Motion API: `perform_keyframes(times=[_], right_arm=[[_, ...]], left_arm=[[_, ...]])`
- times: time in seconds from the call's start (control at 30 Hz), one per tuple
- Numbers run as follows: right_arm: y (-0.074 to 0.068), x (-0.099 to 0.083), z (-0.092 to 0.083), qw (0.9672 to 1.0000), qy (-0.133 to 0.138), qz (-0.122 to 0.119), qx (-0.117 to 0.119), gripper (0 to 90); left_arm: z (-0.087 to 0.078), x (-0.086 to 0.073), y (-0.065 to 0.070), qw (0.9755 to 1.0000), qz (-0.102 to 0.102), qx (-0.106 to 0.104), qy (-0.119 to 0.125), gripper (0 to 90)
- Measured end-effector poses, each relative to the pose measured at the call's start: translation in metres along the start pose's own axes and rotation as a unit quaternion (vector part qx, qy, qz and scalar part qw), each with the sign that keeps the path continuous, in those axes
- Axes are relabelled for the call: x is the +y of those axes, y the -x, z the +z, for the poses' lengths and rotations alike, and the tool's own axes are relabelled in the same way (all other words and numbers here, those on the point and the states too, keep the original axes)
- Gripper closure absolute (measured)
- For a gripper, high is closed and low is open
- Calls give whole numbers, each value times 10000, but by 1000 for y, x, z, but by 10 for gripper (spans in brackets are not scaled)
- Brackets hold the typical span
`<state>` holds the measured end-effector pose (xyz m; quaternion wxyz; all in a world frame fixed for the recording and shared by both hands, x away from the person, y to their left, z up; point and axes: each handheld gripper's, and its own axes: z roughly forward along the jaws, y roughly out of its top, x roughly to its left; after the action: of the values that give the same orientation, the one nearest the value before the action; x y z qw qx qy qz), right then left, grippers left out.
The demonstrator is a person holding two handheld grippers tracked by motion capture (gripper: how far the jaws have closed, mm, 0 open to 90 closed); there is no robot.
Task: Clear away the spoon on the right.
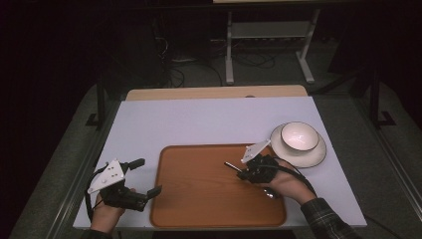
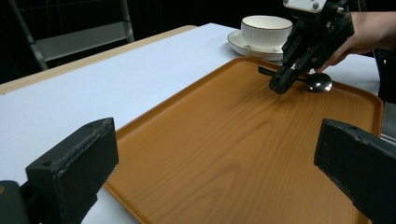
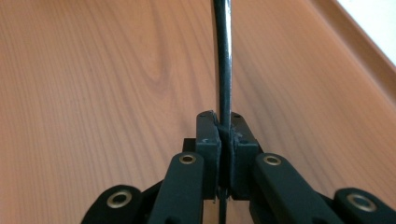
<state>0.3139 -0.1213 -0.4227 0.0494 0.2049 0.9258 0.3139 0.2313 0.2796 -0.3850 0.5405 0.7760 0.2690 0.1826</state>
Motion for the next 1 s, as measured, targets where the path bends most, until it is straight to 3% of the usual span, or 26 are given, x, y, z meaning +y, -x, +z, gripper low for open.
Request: perform_keyframes(times=[0.33, 0.4, 0.47, 0.5, 0.53, 0.6, 0.63, 0.67, 0.77, 0.9, 1.0], right_arm=[[0, -2, 3, 10000, -52, -19, 13, 809], [0, -3, 3, 10000, -54, -1, 16, 760], [0, -3, 4, 10000, -41, -7, 25, 673], [0, -3, 4, 10000, -41, -7, 25, 673], [-1, -3, 4, 10000, -7, 7, -2, 557], [-1, -3, 3, 9999, 77, 71, 3, 443], [-1, -3, 3, 9999, 77, 71, 3, 443], [0, -4, 3, 9998, 153, 129, 34, 310], [-1, -6, 0, 9989, 415, 150, -156, 196], [1, -7, -6, 9969, 683, 268, -282, 133], [4, -8, -13, 9935, 964, 356, -485, 112]], left_arm=[[0, 0, 0, 10000, 9, -1, -3, 0], [0, 0, 0, 10000, 20, -8, -4, 0], [0, 0, 0, 10000, 12, 1, -4, 0], [0, 0, 0, 10000, 12, 1, -4, 0], [0, 0, 0, 10000, 2, -3, 4, 0], [0, 0, -1, 10000, 4, -6, 20, 0], [0, 0, -1, 10000, 4, -6, 20, 0], [1, 0, 0, 10000, 26, -20, -5, 0], [0, 0, 0, 10000, 35, -31, -4, 0], [1, 0, 0, 10000, 24, -20, -7, 0], [1, 0, 0, 10000, 19, -17, -1, 0]])
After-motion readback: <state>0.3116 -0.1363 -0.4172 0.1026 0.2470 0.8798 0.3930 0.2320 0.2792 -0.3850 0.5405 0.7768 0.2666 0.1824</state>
